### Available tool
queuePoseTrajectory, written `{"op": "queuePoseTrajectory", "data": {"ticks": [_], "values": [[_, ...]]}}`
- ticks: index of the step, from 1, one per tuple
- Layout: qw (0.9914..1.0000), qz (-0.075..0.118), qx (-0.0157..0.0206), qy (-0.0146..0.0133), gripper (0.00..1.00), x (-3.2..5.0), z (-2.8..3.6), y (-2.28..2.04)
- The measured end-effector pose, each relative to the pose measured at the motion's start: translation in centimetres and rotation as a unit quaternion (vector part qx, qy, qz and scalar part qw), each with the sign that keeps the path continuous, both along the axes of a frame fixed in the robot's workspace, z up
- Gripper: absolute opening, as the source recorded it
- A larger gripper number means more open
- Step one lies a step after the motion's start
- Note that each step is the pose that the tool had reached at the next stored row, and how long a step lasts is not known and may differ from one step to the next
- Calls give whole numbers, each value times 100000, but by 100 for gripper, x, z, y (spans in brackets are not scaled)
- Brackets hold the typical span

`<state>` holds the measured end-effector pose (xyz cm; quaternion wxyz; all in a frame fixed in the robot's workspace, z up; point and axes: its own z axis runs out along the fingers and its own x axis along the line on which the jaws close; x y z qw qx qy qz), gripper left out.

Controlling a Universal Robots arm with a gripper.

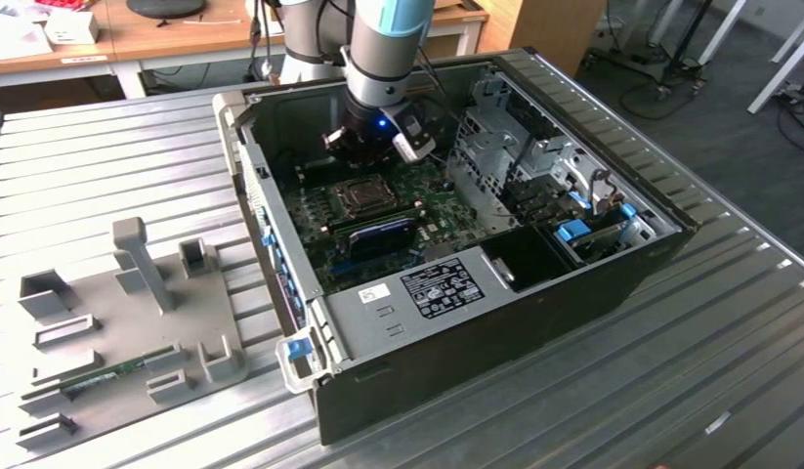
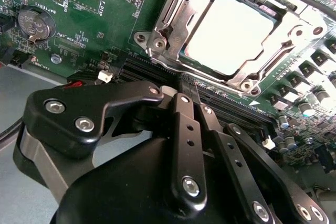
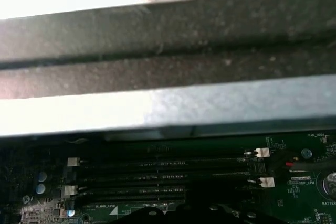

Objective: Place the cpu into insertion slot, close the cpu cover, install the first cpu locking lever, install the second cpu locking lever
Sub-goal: 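Install the first cpu locking lever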

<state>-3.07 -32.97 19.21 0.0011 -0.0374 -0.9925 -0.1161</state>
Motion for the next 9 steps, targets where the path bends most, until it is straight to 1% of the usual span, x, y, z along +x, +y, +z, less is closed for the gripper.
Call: {"op": "queuePoseTrajectory", "data": {"ticks": [7, 9], "values": [[100000, 0, -26, 34, 10, 9, 51, -1], [100000, 1, -12, 25, 10, 11, 53, -1]]}}
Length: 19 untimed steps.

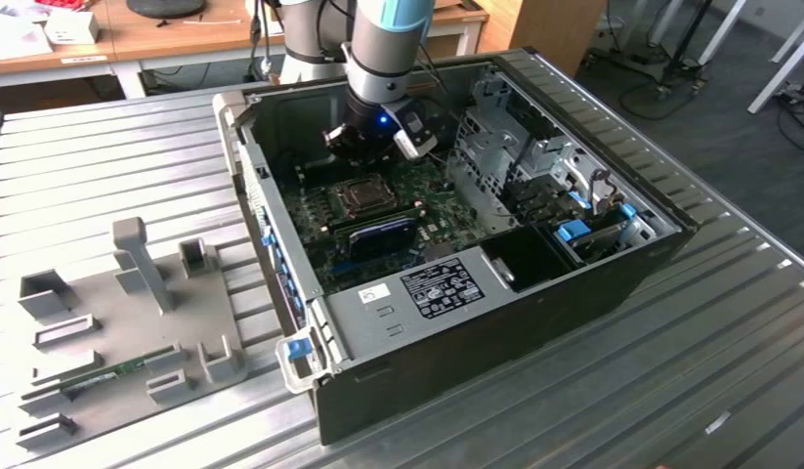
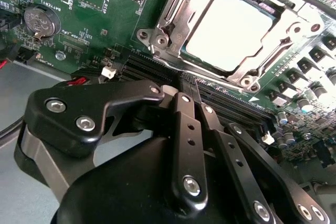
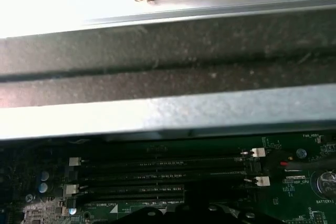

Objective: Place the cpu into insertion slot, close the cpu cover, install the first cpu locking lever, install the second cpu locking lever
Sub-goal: 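Install the first cpu locking lever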

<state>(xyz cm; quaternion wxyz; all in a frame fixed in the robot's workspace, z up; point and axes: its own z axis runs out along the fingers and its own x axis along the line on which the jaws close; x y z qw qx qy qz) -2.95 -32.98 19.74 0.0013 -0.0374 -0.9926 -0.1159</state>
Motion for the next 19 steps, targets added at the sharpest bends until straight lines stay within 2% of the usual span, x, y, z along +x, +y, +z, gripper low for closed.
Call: {"op": "queuePoseTrajectory", "data": {"ticks": [11, 19], "values": [[100000, 0, 62, 11, 10, 16, 1, -9], [100000, 0, 310, 9, 10, 37, 1, -18]]}}
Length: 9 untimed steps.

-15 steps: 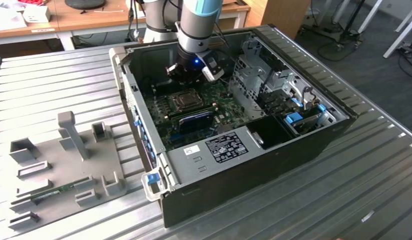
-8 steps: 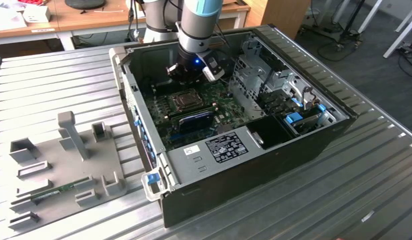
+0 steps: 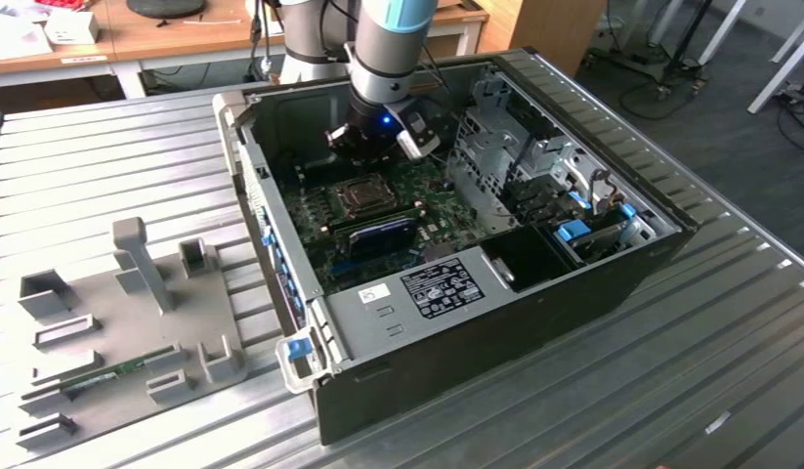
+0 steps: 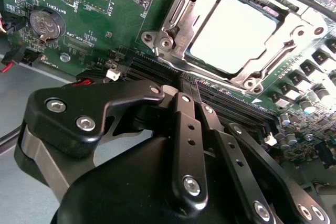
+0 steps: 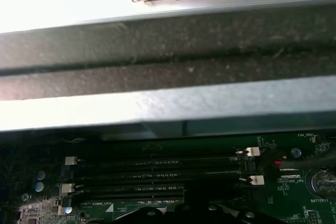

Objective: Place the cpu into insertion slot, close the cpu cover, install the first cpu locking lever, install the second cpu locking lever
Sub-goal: 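Install the first cpu locking lever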

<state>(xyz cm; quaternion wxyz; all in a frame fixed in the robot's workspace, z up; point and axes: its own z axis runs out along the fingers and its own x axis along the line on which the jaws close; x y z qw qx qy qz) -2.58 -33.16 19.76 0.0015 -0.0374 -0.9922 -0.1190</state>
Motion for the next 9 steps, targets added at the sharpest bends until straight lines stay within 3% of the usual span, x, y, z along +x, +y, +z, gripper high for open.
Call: {"op": "queuePoseTrajectory", "data": {"ticks": [9], "values": [[99999, -3, 382, -1, 10, 21, 0, -16]]}}
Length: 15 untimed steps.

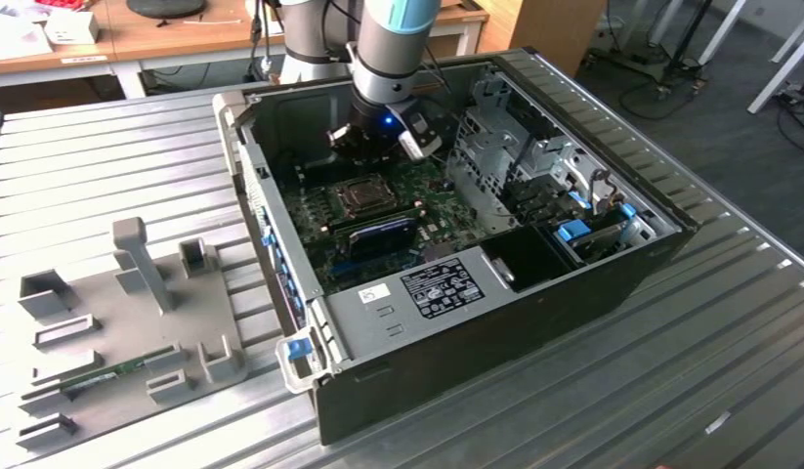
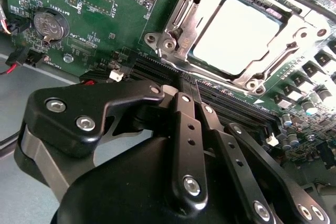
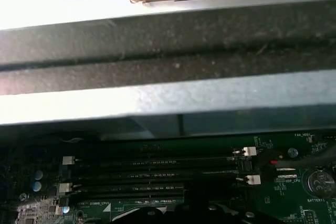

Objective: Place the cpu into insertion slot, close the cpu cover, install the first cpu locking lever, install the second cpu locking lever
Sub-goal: 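Install the first cpu locking lever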

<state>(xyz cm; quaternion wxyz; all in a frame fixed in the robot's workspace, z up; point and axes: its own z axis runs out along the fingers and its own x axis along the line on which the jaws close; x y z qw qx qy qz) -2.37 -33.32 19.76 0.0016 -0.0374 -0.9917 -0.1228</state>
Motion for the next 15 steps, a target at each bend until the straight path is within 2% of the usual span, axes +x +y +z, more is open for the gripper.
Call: {"op": "queuePoseTrajectory", "data": {"ticks": [3, 7, 15], "values": [[100000, 6, 116, -1, 10, 2, 0, -15], [100000, -4, 99, 1, 10, 2, 1, -30], [100000, 2, 222, 1, 10, 3, 0, -31]]}}
